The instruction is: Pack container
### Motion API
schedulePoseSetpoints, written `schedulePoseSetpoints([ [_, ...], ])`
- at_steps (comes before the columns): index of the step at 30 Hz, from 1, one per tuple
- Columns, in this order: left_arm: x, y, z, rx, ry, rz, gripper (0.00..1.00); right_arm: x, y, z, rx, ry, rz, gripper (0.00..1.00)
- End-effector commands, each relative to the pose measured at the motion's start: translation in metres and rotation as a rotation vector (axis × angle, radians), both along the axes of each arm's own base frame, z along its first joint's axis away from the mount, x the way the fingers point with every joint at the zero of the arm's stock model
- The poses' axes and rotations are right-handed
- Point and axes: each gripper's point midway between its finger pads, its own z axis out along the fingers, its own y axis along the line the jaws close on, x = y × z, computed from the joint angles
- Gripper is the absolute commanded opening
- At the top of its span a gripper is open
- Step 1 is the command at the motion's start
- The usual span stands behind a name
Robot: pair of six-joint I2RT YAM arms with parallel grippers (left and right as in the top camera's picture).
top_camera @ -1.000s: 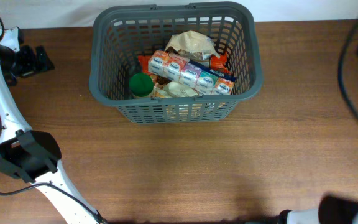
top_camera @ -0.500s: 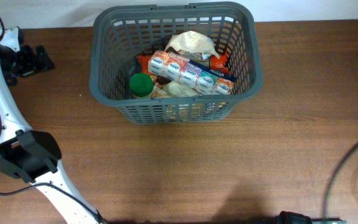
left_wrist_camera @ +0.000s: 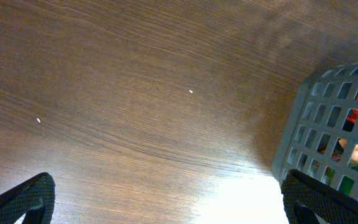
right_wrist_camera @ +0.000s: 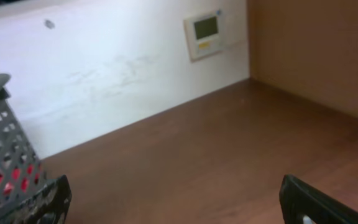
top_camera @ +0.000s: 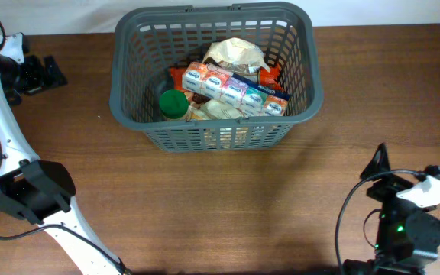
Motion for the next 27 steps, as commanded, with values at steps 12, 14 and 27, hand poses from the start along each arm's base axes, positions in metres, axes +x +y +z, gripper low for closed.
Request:
schedulePoseSetpoints([
  [12, 0.001, 0.000, -0.003, -0.013, 0.001, 0.006, 0.99, 0.001, 0.023, -0.059, -0.010, -0.037, 0.102, 0.99],
  [14, 0.001, 0.000, -0.003, -0.013, 0.001, 0.006, 0.99, 0.002, 0.024, -0.067, -0.006, -0.020, 0.105, 0.99],
  [27, 0.001, 0.000, -0.003, -0.013, 0.001, 0.006, 0.99, 0.005, 0.023, -0.085, -0.001, 0.010, 0.104, 0.99],
])
